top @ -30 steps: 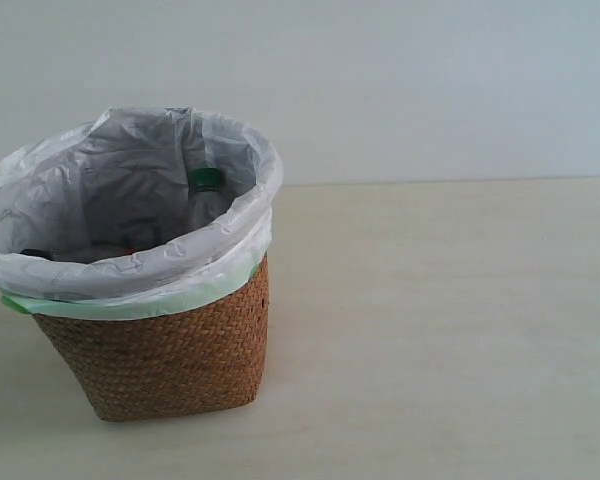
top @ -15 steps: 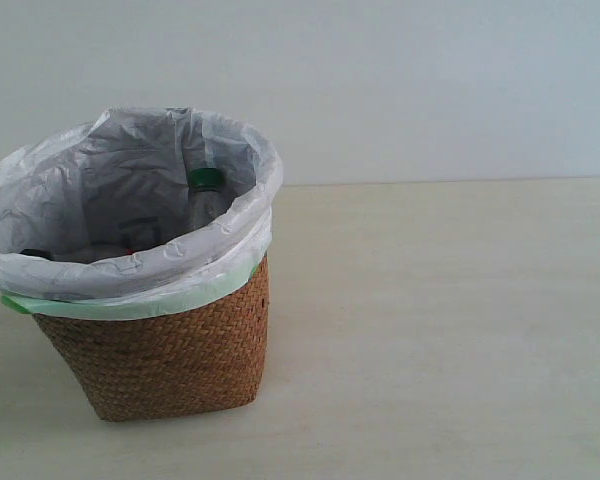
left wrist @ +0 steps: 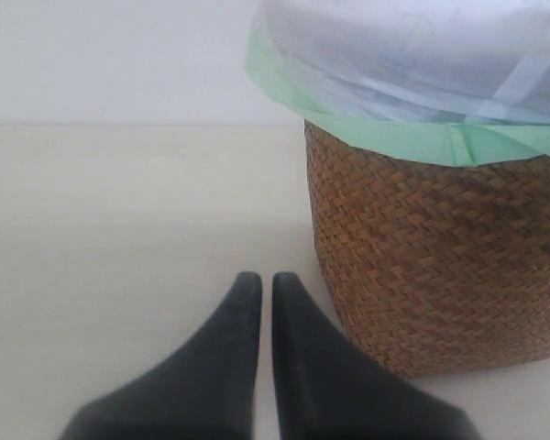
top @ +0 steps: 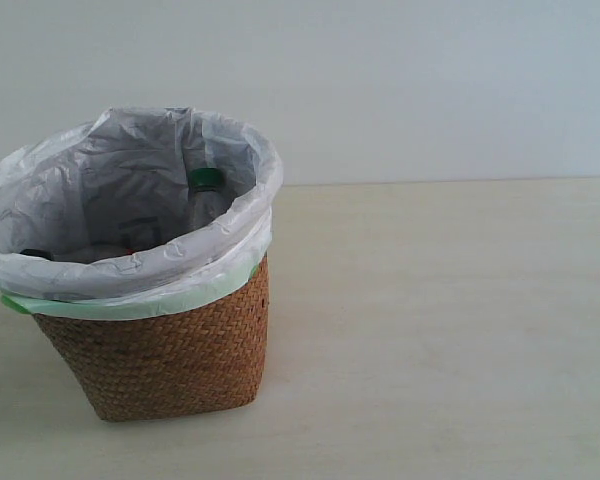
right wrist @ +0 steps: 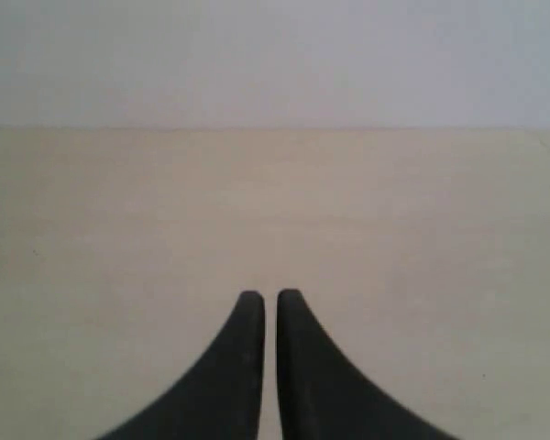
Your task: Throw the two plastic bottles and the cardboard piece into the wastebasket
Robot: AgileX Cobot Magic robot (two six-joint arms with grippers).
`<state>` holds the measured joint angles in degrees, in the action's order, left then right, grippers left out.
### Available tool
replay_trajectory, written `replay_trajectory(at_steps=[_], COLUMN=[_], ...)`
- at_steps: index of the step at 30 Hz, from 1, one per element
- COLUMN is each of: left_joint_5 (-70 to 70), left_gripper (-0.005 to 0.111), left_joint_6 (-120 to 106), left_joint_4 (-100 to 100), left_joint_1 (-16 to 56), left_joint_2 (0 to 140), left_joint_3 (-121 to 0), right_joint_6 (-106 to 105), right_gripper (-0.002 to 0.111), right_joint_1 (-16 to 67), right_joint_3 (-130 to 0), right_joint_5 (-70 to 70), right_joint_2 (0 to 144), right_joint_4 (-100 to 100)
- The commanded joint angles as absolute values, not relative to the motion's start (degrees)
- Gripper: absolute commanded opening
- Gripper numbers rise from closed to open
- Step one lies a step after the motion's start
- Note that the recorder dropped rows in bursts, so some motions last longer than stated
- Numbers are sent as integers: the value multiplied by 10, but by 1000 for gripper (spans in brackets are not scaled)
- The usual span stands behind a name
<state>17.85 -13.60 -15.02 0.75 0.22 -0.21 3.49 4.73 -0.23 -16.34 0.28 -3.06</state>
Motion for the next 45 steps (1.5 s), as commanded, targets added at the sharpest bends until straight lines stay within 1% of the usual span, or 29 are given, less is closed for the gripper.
replay_trajectory(at_steps=[1,6,45], left_joint_5=[176,176,176], left_gripper=[4,4,4], left_joint_6=[-137,-137,-137], left_joint_4=[-152,-152,-152], left_joint_1=[12,12,12], left_joint_2=[0,0,0], left_joint_3=[0,0,0], right_joint_6=[24,31,34], right_gripper=[2,2,2], right_joint_1=[46,46,46], right_joint_3=[0,0,0], right_joint_5=[-184,-204,-203], right_joint_2=[0,0,0], right_joint_4=[-40,-36,-36])
